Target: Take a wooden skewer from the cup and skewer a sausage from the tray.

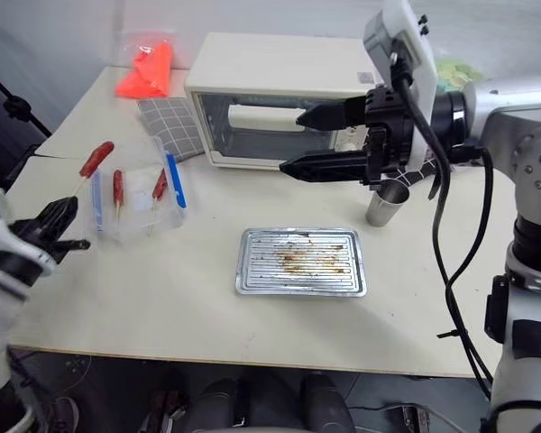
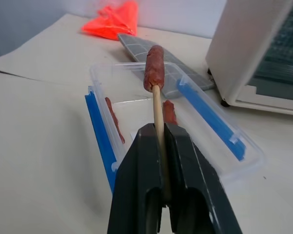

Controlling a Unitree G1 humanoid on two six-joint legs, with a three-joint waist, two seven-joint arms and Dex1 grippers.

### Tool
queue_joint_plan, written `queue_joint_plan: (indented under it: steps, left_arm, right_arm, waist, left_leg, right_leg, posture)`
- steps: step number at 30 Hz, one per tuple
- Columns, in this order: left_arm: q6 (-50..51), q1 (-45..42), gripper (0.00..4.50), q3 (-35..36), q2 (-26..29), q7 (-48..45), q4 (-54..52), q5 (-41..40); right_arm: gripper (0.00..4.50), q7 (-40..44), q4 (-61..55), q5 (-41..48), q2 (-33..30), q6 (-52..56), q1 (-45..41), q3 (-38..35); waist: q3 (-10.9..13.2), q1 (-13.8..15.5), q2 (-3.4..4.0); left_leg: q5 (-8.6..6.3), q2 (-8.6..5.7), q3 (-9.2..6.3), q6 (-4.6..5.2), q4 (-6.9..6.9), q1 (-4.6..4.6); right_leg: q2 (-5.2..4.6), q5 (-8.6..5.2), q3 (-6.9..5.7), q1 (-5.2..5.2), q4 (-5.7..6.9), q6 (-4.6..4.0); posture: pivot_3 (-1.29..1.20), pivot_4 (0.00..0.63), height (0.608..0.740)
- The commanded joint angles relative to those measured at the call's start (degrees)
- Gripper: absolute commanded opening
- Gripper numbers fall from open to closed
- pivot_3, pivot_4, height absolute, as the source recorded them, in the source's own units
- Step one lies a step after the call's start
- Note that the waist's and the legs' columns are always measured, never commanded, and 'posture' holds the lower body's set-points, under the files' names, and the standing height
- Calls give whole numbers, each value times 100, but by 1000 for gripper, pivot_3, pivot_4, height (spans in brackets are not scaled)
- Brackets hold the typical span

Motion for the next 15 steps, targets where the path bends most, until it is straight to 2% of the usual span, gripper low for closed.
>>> queue_joint_plan:
  steps: [1,2,6,10,13,15]
  left_arm:
    - [-380,-397,0,-498,31,154,747,524]
    - [-383,-473,0,-548,7,185,872,563]
    - [-454,-570,1041,-632,-82,142,990,549]
    - [-318,-500,1850,-313,137,-249,641,86]
    - [300,-298,2511,385,640,-664,129,-761]
    - [600,-161,2511,726,984,-880,-53,-1166]
  right_arm:
    - [4469,-121,-125,104,-58,3,-56,-180]
    - [4469,-156,-131,113,-59,17,-52,-185]
    - [4500,-239,-176,192,-97,64,0,-255]
    - [4500,-292,-246,234,-183,85,130,-308]
    - [4500,-233,-182,164,-297,-10,207,-288]
    - [4500,-209,-127,130,-344,-67,234,-258]
  waist:
    - [0,-11,0]
    - [0,-34,0]
    - [0,-70,0]
    - [0,-70,-1]
    - [1,-85,-4]
    - [3,-117,-7]
  left_leg:
    - [-1,-1,4,-2,0,1]
    - [0,2,7,-6,-1,-1]
    - [-2,8,11,-15,-6,-4]
    - [-1,8,10,-16,-4,-4]
    - [-1,7,11,-16,-3,-5]
    - [-3,11,9,-19,-5,-5]
  right_leg:
    - [-1,0,1,-1,2,0]
    - [0,0,2,-3,6,1]
    - [1,1,2,-8,15,1]
    - [-1,1,1,-6,14,1]
    - [-3,1,3,-6,14,1]
    - [-1,1,2,-7,12,1]
  posture:
    - [0,150,740]
    - [0,150,740]
    - [0,150,740]
    - [0,150,740]
    - [0,150,740]
    - [0,150,740]
